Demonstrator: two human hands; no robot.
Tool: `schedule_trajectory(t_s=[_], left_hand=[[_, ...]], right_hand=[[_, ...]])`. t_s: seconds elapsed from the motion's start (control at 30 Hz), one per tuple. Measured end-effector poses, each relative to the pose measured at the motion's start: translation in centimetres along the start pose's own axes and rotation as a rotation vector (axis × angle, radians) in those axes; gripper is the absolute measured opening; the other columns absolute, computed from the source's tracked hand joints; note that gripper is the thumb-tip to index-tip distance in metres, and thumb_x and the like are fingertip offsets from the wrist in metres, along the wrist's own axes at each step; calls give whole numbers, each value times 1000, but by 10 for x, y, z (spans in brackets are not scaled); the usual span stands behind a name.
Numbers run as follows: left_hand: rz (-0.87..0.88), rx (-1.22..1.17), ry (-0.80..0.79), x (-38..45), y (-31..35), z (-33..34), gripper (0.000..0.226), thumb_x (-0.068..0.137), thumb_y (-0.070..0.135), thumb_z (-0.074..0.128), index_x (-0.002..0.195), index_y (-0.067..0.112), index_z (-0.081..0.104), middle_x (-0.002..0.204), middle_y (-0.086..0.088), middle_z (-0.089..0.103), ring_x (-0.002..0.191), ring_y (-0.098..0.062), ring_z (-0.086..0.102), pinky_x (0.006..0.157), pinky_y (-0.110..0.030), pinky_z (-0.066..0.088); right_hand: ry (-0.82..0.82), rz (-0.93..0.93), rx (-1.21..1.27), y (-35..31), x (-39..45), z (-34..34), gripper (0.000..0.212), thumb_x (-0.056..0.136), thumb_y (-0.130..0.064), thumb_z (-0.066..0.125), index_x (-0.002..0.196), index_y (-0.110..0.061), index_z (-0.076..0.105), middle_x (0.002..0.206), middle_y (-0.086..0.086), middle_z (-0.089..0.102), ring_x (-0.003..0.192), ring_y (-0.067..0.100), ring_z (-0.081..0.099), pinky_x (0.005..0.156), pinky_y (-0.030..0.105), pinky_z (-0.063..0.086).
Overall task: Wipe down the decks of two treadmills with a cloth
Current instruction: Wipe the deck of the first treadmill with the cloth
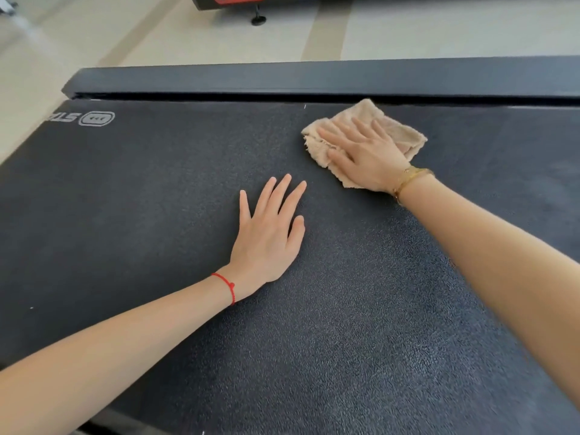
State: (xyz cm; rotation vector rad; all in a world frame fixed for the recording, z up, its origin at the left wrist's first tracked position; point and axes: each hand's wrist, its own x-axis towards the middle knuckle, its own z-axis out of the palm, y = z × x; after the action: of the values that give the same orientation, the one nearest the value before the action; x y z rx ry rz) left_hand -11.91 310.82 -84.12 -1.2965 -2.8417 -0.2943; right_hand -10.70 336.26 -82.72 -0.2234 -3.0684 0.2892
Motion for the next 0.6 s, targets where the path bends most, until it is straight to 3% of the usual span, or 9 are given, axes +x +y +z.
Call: schedule_trajectory(t_s=[0.1,0.3,0.6], left_hand=[[-5,-9,-2,-1,-1,0,58,101,42,17,157,32,12,165,8,8,152,-13,-2,120,-59,1],[-18,-28,-5,0,0,-3,57,101,42,20,157,33,14,165,9,9,152,-12,-1,120,-59,-1],[-39,-30,3,-3,8,-9,54,103,34,29,156,29,20,164,5,15,152,-16,4,120,-60,1]], right_hand=[[-15,30,-39,19,-13,-7,57,100,-57,21,153,-40,14,163,-7,11,150,27,7,121,48,3],[-7,382,-26,68,-36,-27,63,97,-63,21,154,-38,12,164,-3,4,150,33,3,121,47,-3],[-55,259,99,4,-114,-16,56,101,-53,25,154,-39,13,164,-8,4,150,32,3,122,47,-2]])
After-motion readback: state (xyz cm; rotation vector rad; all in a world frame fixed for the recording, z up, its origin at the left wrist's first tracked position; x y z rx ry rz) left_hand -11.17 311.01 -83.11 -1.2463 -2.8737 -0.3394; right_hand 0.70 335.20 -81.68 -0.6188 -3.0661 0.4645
